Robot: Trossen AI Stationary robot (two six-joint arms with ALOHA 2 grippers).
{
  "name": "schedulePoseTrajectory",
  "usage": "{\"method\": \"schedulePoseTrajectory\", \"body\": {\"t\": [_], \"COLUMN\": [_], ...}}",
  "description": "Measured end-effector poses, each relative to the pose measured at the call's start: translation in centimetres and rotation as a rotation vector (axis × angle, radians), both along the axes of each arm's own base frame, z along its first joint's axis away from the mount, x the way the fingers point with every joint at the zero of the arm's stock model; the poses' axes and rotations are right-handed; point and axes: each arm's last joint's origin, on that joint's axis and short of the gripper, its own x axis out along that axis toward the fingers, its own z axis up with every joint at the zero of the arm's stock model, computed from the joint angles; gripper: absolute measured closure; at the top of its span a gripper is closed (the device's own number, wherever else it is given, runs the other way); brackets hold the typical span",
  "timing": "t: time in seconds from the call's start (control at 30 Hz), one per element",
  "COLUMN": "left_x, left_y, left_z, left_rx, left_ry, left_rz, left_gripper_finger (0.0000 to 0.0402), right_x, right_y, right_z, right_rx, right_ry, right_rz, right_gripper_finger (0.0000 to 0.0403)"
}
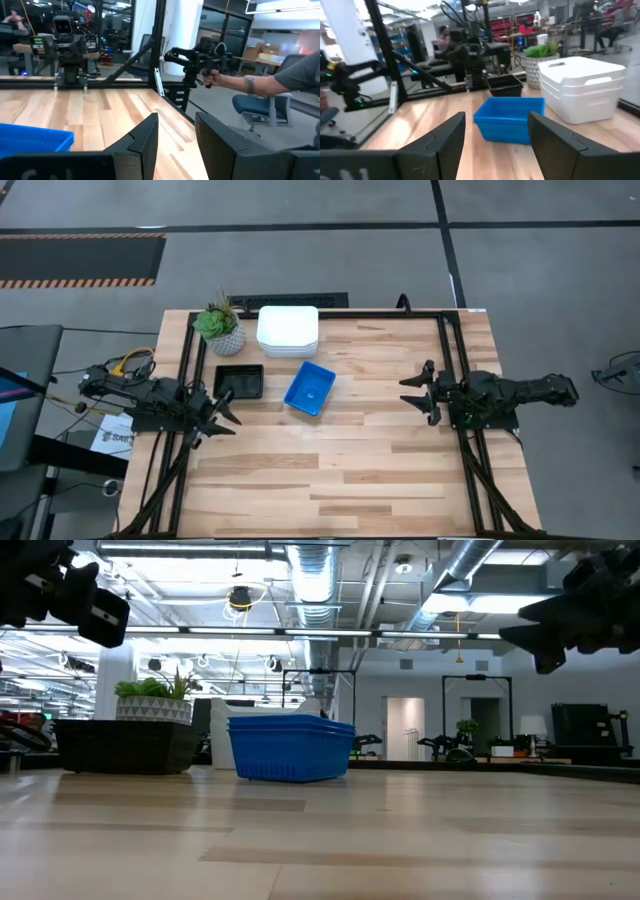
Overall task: Stack baskets by color
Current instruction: Return to Home Position
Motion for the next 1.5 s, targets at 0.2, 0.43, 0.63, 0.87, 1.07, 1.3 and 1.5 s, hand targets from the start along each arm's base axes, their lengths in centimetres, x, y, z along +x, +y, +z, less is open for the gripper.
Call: {"method": "schedulePoseTrajectory", "body": {"t": [0.2,0.43,0.63,0.87,1.07,1.3,1.5], "left_x": [-0.11,-0.10,-0.08,-0.01,0.04,0.05,0.05], "left_y": [-0.19,-0.19,-0.15,-0.03,0.07,0.08,0.08], "left_z": [0.09,0.11,0.09,0.01,-0.06,-0.07,-0.09], "left_rx": [-0.038,-0.043,-0.045,-0.047,-0.048,-0.048,-0.048], "left_ry": [0.011,0.010,0.012,0.020,0.025,0.026,0.027], "left_rz": [-0.078,-0.074,-0.061,-0.011,0.027,0.032,0.032], "left_gripper_finger": [0.0285,0.0285,0.0285,0.0285,0.0285,0.0285,0.0285], "right_x": [0.19,0.25,0.26,0.26,0.26,0.26,0.26], "right_y": [-0.30,-0.31,-0.31,-0.31,-0.31,-0.31,-0.31], "right_z": [-0.29,-0.42,-0.45,-0.47,-0.47,-0.49,-0.50], "right_rx": [-0.063,-0.033,-0.032,-0.032,-0.032,-0.032,-0.031], "right_ry": [0.040,0.051,0.053,0.054,0.055,0.055,0.056], "right_rz": [-0.036,-0.036,-0.036,-0.036,-0.038,-0.038,-0.038], "right_gripper_finger": [0.0164,0.0164,0.0164,0.0164,0.0164,0.0164,0.0164]}}
